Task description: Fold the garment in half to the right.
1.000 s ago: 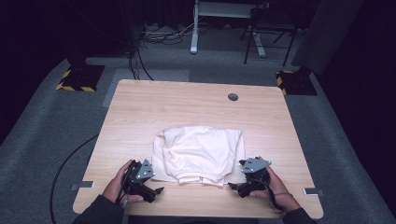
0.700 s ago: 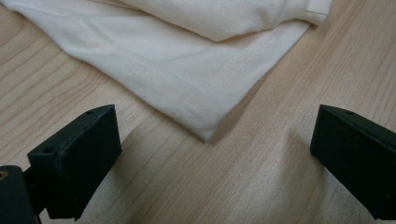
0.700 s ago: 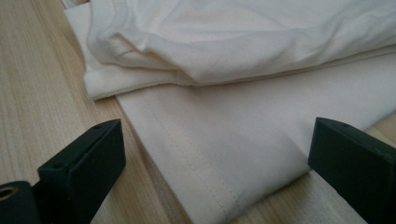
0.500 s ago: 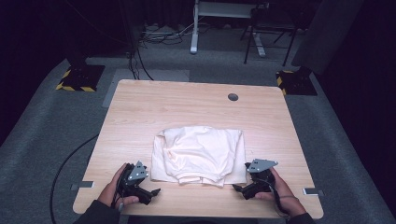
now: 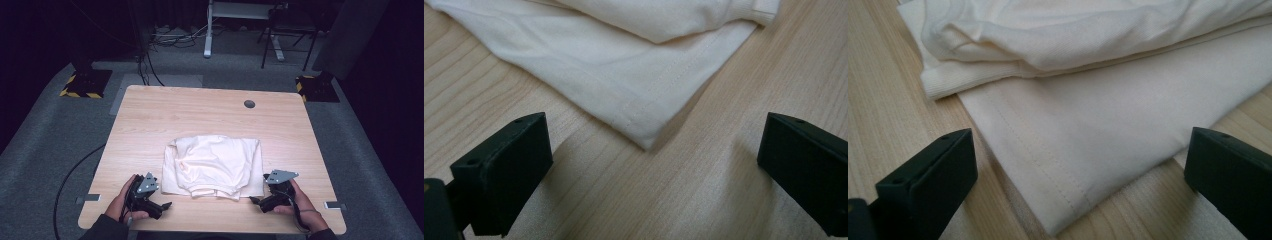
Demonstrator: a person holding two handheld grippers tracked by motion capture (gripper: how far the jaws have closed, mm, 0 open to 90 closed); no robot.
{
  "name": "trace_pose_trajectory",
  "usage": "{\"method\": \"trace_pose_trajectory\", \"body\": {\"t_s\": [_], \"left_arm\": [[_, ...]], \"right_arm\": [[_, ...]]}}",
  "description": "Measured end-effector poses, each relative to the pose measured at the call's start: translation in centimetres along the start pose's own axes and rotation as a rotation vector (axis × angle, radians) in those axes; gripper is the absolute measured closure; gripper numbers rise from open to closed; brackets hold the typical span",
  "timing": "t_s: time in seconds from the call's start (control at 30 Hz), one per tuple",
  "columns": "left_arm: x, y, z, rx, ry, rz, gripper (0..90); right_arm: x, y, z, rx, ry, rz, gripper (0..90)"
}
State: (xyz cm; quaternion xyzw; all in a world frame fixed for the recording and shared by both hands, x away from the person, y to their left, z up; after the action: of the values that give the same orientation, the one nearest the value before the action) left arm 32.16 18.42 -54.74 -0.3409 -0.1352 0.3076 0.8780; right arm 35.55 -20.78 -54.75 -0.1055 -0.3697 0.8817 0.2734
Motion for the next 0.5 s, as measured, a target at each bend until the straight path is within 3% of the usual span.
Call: {"method": "trace_pose_trajectory", "body": {"t_s": [0.27,0.5], "left_arm": [[0.08,-0.06,-0.04,0.001,0.008,-0.009,0.9],[0.11,-0.28,-0.21,0.007,-0.026,0.025,0.5]], "right_arm": [[0.06,0.03,0.03,0.000,0.022,-0.022,0.5],[-0.14,0.01,0.12,0.012,0.025,-0.028,0.5]]}}
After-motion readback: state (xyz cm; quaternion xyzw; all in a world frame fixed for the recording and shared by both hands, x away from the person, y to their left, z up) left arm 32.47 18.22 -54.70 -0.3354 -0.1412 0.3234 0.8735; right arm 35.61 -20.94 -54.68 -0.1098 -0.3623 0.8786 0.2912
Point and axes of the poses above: each handheld gripper's, and its own axes: z roughly backward along the jaws, y roughly out of its underside, x roughly to its left, the point moved 5 cm from there along -z, roughly forward along the jaws, and after that the axes turned 2 degrees about -y, right-handed, at the moved point
